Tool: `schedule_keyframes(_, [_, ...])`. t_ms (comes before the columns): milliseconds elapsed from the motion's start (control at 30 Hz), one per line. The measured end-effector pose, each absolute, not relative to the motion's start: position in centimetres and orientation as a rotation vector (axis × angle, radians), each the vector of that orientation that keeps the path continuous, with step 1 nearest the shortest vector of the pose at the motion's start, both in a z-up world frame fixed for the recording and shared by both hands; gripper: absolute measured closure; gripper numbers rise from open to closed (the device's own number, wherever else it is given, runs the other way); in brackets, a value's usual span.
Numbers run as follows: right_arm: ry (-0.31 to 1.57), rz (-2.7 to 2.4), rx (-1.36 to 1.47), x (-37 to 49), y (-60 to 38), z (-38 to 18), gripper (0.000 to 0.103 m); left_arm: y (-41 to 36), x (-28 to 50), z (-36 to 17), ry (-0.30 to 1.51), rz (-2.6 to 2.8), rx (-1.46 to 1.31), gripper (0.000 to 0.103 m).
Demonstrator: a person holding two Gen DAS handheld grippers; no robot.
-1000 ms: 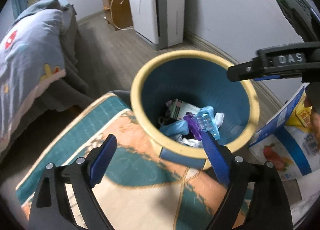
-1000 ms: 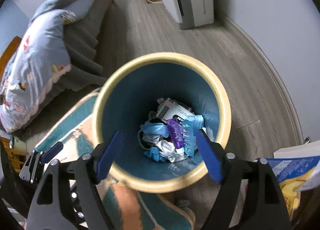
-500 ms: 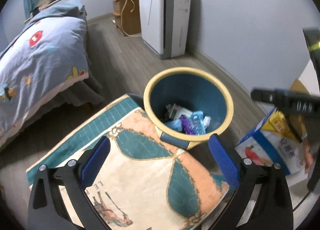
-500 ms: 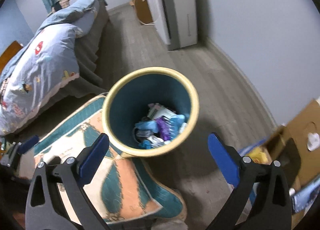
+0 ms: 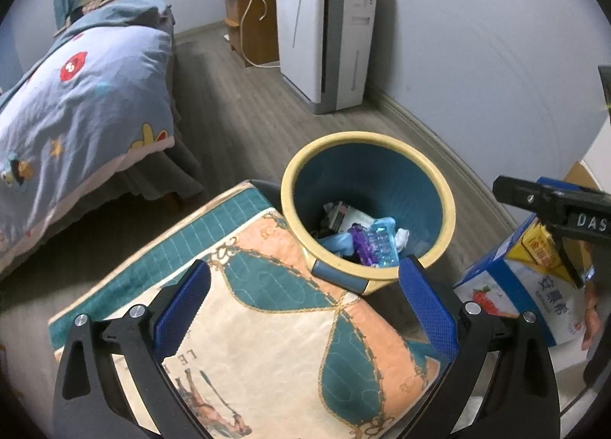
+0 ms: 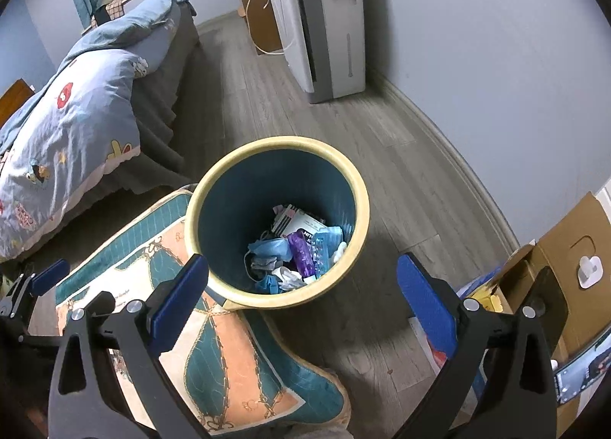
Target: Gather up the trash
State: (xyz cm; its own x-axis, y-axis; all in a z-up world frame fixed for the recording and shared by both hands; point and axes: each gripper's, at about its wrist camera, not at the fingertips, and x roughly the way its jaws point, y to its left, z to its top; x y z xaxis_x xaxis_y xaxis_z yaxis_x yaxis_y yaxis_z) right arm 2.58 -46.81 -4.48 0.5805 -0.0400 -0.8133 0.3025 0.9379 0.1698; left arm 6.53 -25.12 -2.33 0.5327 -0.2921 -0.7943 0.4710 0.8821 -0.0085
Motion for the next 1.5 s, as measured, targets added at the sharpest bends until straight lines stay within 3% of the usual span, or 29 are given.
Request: schedule_keyframes(1500, [0.957, -0.185, 0.293, 3.15, -46.5, -4.86, 0.006, -25.78, 6.38, -2.45, 0.894, -0.473, 0.243, 0.005])
